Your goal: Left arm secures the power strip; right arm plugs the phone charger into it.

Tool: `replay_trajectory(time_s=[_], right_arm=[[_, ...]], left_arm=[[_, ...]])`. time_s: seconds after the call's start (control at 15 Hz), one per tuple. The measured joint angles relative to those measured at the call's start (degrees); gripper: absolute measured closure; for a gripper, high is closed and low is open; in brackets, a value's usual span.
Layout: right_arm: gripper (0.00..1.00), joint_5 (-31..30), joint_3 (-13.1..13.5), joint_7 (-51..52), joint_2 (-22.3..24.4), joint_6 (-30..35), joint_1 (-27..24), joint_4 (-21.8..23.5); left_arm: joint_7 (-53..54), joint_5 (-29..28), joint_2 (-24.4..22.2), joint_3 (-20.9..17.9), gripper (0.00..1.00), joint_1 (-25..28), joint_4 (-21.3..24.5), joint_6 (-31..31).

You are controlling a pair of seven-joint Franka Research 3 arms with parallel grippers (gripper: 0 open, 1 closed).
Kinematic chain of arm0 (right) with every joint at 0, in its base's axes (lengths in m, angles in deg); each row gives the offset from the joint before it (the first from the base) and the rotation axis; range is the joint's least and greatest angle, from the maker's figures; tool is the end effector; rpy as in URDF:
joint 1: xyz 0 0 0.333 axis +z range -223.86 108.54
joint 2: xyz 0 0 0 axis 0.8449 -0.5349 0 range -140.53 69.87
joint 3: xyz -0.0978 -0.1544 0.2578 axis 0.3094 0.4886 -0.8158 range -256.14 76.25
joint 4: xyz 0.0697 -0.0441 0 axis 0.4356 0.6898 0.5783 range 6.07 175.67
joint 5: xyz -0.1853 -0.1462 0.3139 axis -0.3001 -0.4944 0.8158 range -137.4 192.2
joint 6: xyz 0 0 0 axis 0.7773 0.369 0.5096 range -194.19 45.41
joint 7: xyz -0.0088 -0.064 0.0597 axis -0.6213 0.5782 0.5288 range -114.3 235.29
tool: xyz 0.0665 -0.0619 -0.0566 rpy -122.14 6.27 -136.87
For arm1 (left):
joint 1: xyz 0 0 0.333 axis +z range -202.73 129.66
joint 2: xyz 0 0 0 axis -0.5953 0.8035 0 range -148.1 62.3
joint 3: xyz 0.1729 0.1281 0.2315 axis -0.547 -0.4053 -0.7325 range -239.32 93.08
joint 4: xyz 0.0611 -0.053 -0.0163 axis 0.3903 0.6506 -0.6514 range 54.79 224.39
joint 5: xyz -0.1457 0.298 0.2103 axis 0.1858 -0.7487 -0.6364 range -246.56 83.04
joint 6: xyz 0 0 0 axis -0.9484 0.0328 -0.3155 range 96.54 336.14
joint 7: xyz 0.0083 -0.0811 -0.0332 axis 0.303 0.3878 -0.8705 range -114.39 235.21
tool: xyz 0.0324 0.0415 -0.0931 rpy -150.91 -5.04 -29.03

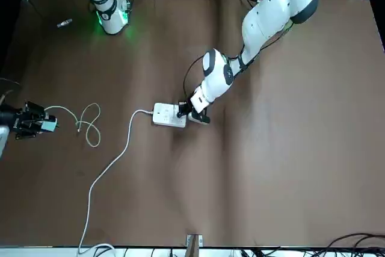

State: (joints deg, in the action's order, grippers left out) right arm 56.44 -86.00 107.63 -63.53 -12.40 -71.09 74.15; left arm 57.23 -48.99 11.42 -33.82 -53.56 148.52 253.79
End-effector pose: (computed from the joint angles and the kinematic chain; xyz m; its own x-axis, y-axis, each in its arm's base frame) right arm 0.6529 -0.1352 0.4492 0.8894 0.4453 0.1031 0.4256 -0.7244 -0.5423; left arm 0.4738 -0.4957 0.1608 0.9896 0.1026 0.1010 0.0050 -0.7256 0.6881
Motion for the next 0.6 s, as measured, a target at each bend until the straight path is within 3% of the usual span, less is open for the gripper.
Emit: replay_trajectory(time_s=[0.6], right_arm=[[0.52,-8.62,-0.03,-26.49,2.43,0.03,10.06,-1.04]], left_arm=[[0.0,0.0,0.0,0.0,0.99,0.0,0.0,0.0]])
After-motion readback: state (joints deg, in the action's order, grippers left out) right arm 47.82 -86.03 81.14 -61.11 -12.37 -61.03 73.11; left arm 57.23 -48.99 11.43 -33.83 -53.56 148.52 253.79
